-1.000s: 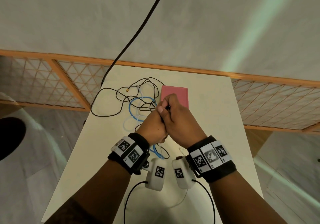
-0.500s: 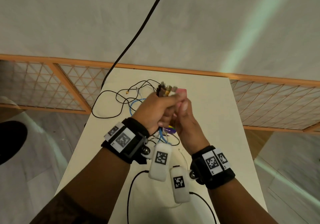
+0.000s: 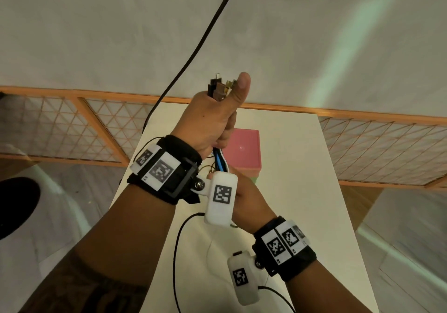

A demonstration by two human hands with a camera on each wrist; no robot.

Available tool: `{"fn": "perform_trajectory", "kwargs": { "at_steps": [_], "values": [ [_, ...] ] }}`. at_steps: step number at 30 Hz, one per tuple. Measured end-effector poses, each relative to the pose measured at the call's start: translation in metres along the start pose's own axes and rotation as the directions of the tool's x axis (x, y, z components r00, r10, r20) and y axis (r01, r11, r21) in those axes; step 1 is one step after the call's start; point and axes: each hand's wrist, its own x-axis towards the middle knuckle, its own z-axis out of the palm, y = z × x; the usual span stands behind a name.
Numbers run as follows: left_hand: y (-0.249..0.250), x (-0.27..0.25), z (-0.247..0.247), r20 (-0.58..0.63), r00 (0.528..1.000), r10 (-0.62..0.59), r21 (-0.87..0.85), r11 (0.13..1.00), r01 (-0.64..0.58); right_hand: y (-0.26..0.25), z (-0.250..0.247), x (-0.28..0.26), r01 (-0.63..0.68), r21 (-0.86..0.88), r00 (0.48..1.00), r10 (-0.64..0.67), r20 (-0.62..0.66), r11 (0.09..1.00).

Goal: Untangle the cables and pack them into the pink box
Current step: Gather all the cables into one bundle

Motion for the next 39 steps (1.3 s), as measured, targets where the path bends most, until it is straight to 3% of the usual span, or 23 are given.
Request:
{"fn": "perform_trajectory", "kwargs": {
  "at_steps": [4,9,12,15,21,24,26,28,30,32,36,39],
  "values": [
    [-0.003,0.001,-0.002,-0.092,0.992,0.082,0.094,0.993,-0.073,-0.003,0.004,-0.009,-0.09,-0.122,0.992,0.1,0.078,0.988],
    [-0.011,0.008,-0.013,-0.246,0.953,0.18,0.226,0.966,-0.124,0.0,-0.001,-0.025,-0.081,-0.186,0.983,0.109,0.145,0.979],
    [-0.024,0.01,-0.023,-0.256,0.927,0.274,0.421,0.895,-0.148,0.0,-0.009,-0.034,-0.059,-0.264,0.983,0.103,0.155,0.963],
    [-0.036,0.011,-0.033,-0.246,0.921,0.302,0.502,0.852,-0.146,0.001,-0.02,-0.04,-0.057,-0.265,0.991,0.087,0.103,0.963],
    [-0.064,0.001,-0.027,-0.065,0.973,0.223,0.613,0.778,-0.137,-0.013,-0.028,-0.025,0.021,-0.263,0.998,-0.036,-0.051,0.965],
    [-0.074,-0.005,-0.025,0.063,0.993,0.103,0.608,0.785,-0.121,-0.022,-0.034,-0.014,0.065,-0.314,0.99,-0.101,-0.099,0.947],
    [-0.083,-0.008,-0.023,0.138,0.989,0.048,0.566,0.816,-0.118,-0.027,-0.037,-0.006,0.08,-0.342,0.984,-0.128,-0.123,0.936],
    [-0.09,-0.011,-0.021,0.206,0.977,-0.046,0.423,0.905,-0.046,-0.03,-0.039,0.001,0.063,-0.366,0.981,-0.126,-0.151,0.928],
    [-0.093,-0.014,-0.019,0.325,0.943,-0.073,0.27,0.963,-0.018,-0.033,-0.04,0.006,0.032,-0.366,0.978,-0.105,-0.182,0.93],
    [-0.091,-0.017,-0.021,0.413,0.908,-0.069,0.261,0.964,-0.046,-0.035,-0.04,0.009,0.009,-0.346,0.975,-0.086,-0.206,0.938],
    [-0.083,-0.021,-0.027,0.444,0.895,-0.033,0.21,0.975,-0.068,-0.04,-0.044,0.014,-0.031,-0.226,0.959,-0.035,-0.281,0.974],
    [-0.083,-0.024,-0.027,0.429,0.903,-0.026,0.174,0.983,-0.054,-0.043,-0.048,0.018,-0.095,-0.08,0.961,0.07,-0.269,0.992]
  ]
}}
